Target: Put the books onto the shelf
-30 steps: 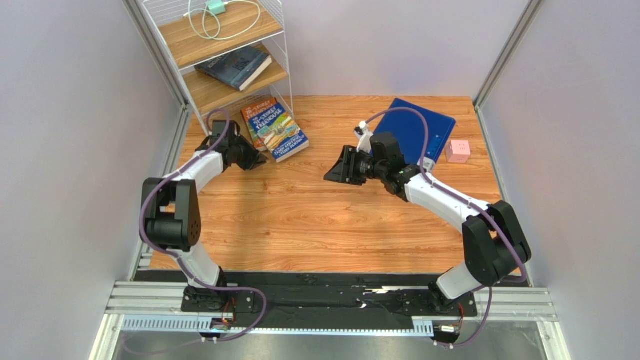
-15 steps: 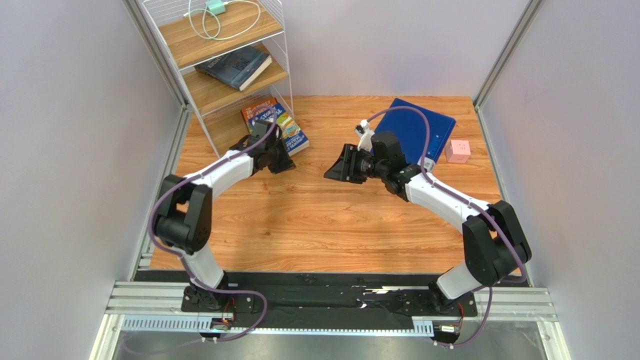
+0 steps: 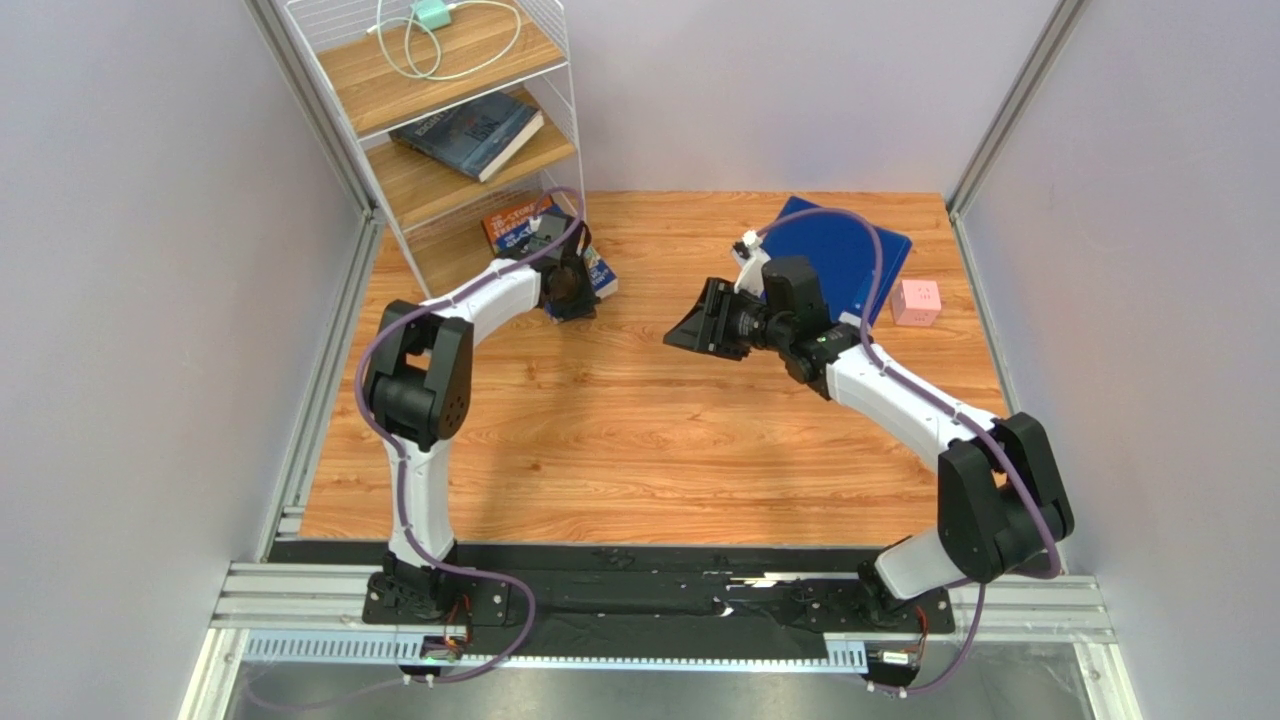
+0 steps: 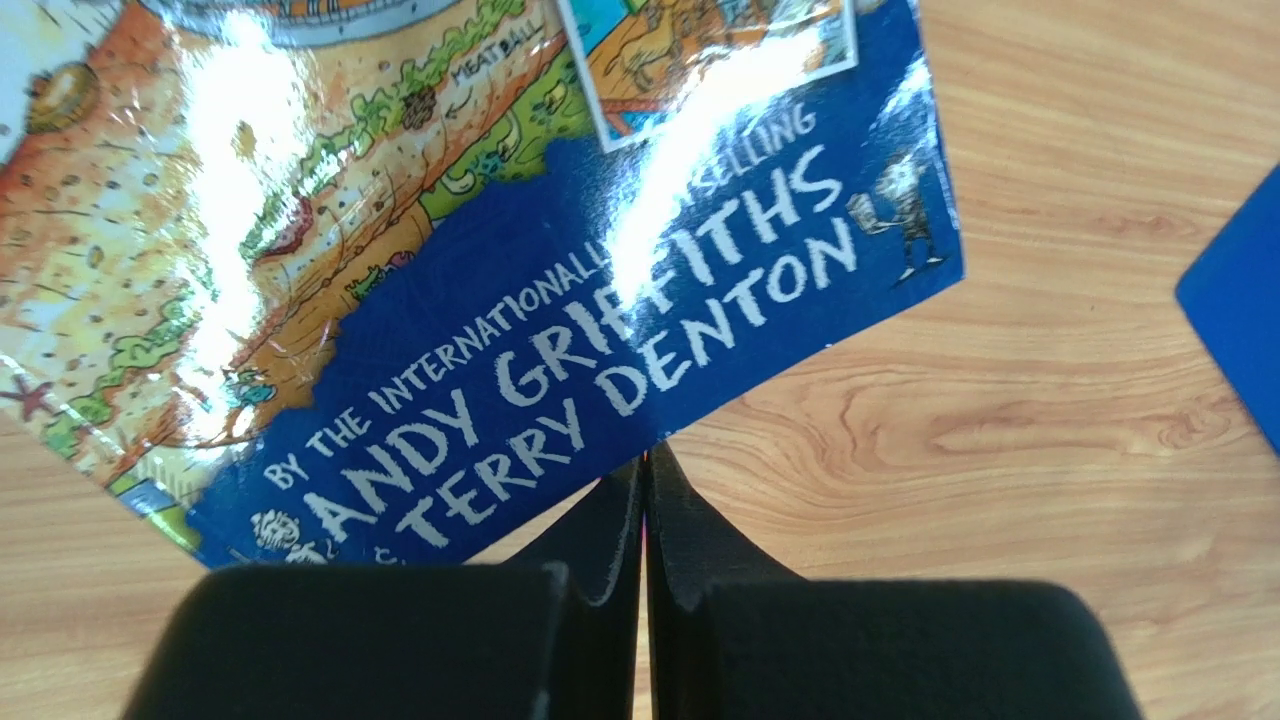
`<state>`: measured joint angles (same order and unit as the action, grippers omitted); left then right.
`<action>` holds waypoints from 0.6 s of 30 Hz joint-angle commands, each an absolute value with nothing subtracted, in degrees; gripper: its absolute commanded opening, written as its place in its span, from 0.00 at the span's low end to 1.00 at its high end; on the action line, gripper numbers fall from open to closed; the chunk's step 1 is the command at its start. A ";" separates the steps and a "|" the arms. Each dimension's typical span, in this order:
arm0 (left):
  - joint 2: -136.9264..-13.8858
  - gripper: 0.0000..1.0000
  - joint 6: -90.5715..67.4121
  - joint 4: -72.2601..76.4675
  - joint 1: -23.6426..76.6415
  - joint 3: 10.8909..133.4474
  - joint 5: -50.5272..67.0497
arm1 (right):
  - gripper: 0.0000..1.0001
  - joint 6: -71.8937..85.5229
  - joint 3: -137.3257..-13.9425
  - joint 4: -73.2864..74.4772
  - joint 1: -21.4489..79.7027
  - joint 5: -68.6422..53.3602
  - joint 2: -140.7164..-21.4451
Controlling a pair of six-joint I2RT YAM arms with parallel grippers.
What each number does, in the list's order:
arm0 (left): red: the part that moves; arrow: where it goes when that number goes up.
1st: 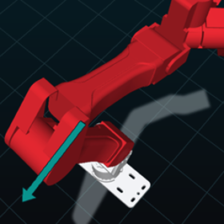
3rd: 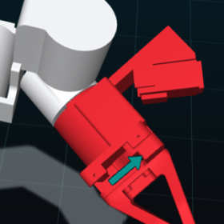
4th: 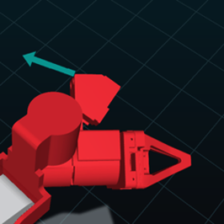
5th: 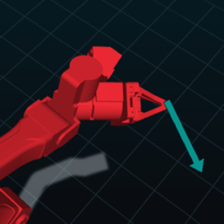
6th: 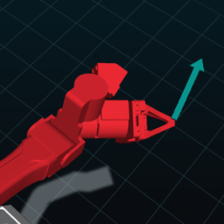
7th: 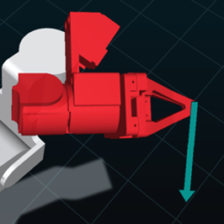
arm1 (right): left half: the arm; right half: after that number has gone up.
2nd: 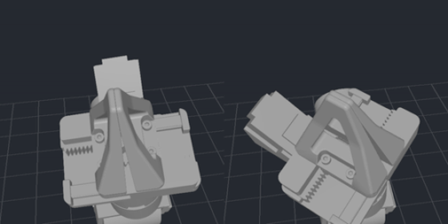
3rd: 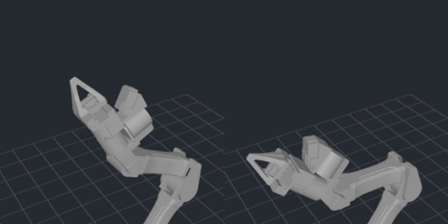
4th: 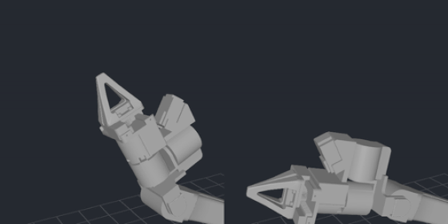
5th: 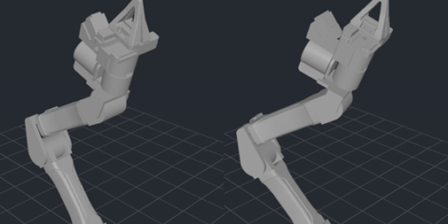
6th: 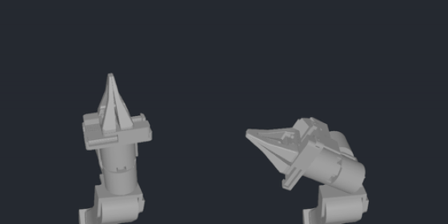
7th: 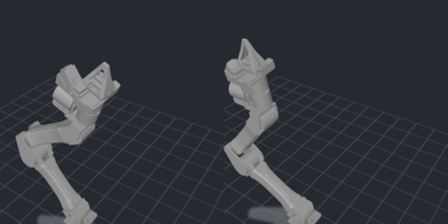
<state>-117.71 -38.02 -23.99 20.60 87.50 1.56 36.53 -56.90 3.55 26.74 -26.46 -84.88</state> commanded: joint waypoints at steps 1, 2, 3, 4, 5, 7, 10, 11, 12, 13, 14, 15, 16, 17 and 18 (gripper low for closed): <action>-119.26 0.00 -36.04 -30.13 20.48 94.55 -4.73 | 0.53 35.25 -57.04 3.25 25.84 -26.63 -82.97; -119.62 0.00 -36.04 -31.28 20.48 95.44 -6.05 | 0.53 35.24 -56.95 3.25 25.58 -26.72 -82.71; -120.32 0.00 -35.95 -32.25 20.39 96.23 -6.85 | 0.53 35.24 -56.78 3.25 25.49 -26.81 -82.79; -120.50 0.00 -36.03 -33.73 20.04 97.28 -7.99 | 0.54 35.16 -56.69 3.16 25.40 -26.89 -82.71; -120.41 0.00 -35.95 -33.75 19.78 97.29 -8.08 | 0.54 35.16 -56.69 3.16 25.31 -26.89 -82.71; -120.32 0.00 -36.30 -33.75 18.73 97.21 -8.00 | 0.54 35.07 -56.69 3.16 25.31 -27.16 -82.71; -120.23 0.00 -36.21 -34.01 17.06 97.38 -7.65 | 0.54 35.07 -56.69 3.16 25.22 -27.42 -82.71; -120.23 0.00 -35.95 -34.19 16.70 97.38 -7.39 | 0.53 35.07 -56.52 3.16 25.14 -27.42 -82.71; -120.23 0.00 -35.77 -34.10 16.35 97.38 -7.30 | 0.54 34.89 -56.60 3.25 25.22 -27.51 -82.79; -120.41 0.00 -35.68 -34.10 15.74 97.47 -7.21 | 0.53 34.98 -56.51 3.25 25.22 -27.42 -82.79; -120.67 0.00 -35.34 -34.19 15.38 97.64 -7.21 | 0.53 34.98 -56.43 3.16 25.22 -27.42 -82.88; -120.85 0.00 -35.33 -34.19 15.03 97.82 -6.16 | 0.54 34.98 -56.43 3.08 25.22 -27.68 -82.88; -121.02 0.00 -34.81 -33.84 14.77 97.82 -5.72 | 0.53 34.89 -56.43 2.99 25.14 -27.60 -82.79; -121.11 0.00 -34.80 -33.84 14.77 97.91 -5.71 | 0.54 35.07 -56.34 2.90 25.22 -27.68 -82.88; -121.11 0.00 -34.72 -33.40 14.77 98.00 -5.45 | 0.53 35.07 -56.34 2.81 25.22 -27.69 -82.79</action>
<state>-120.16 -36.62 -33.52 15.46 95.42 -5.39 36.10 -56.38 4.05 25.41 -26.96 -84.73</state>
